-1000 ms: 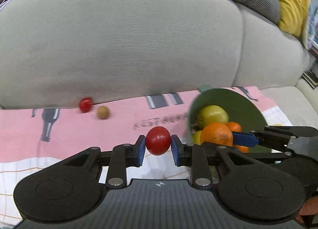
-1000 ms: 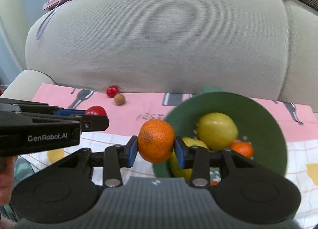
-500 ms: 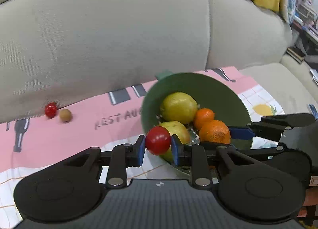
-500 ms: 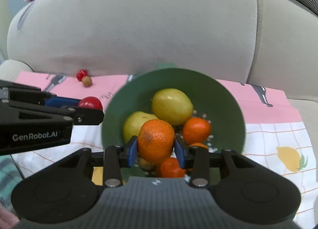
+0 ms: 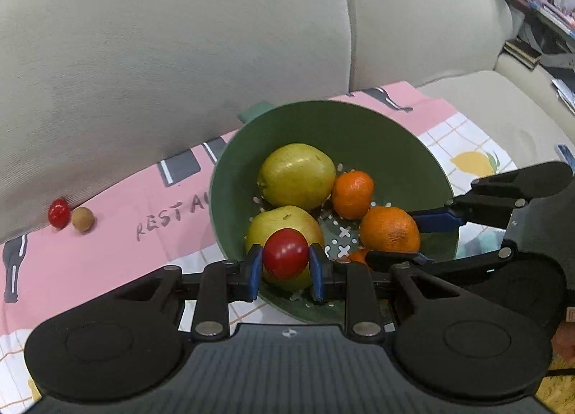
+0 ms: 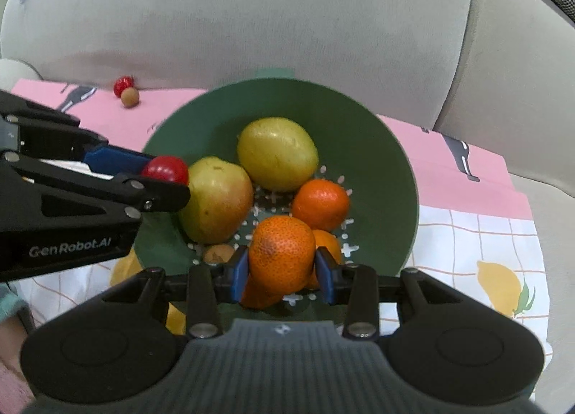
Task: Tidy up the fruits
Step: 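Carry the tomato in the left tool while the right tool carries the mandarin over the colander, then open the left tool to drop the tomato while the right tool drops the mandarin into the colander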
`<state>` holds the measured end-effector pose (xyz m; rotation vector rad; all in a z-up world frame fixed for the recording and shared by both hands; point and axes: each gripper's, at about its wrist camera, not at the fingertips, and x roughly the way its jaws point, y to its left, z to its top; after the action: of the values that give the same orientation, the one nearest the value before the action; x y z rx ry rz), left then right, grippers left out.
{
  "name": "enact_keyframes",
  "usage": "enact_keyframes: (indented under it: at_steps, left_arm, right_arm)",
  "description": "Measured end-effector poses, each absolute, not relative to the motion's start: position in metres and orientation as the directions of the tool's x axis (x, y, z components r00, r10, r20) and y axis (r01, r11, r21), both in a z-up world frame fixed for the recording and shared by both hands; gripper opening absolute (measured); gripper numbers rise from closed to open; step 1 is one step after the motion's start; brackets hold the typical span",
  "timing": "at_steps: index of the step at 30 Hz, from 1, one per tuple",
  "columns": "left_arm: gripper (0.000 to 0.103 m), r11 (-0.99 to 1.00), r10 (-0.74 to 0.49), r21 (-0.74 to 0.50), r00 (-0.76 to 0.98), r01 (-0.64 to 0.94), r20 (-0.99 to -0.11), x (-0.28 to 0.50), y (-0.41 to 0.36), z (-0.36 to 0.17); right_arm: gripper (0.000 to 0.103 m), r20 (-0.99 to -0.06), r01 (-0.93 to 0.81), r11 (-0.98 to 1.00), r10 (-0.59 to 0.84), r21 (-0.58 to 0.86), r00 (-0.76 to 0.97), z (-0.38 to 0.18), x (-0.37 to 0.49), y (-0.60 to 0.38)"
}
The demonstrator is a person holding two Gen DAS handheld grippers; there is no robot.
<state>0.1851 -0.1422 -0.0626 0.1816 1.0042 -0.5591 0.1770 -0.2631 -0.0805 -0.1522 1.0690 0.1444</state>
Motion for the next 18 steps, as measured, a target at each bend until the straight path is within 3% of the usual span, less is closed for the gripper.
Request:
enact_keyframes:
  at_steps: [18]
  left_arm:
    - [0.035, 0.820, -0.323, -0.047, 0.394, 0.570, -0.860, 0.190, -0.150, -0.076]
  right_arm:
    - [0.037, -0.896, -0.313, 0.942, 0.035, -0.118, 0.443, -0.091, 0.189, -0.246]
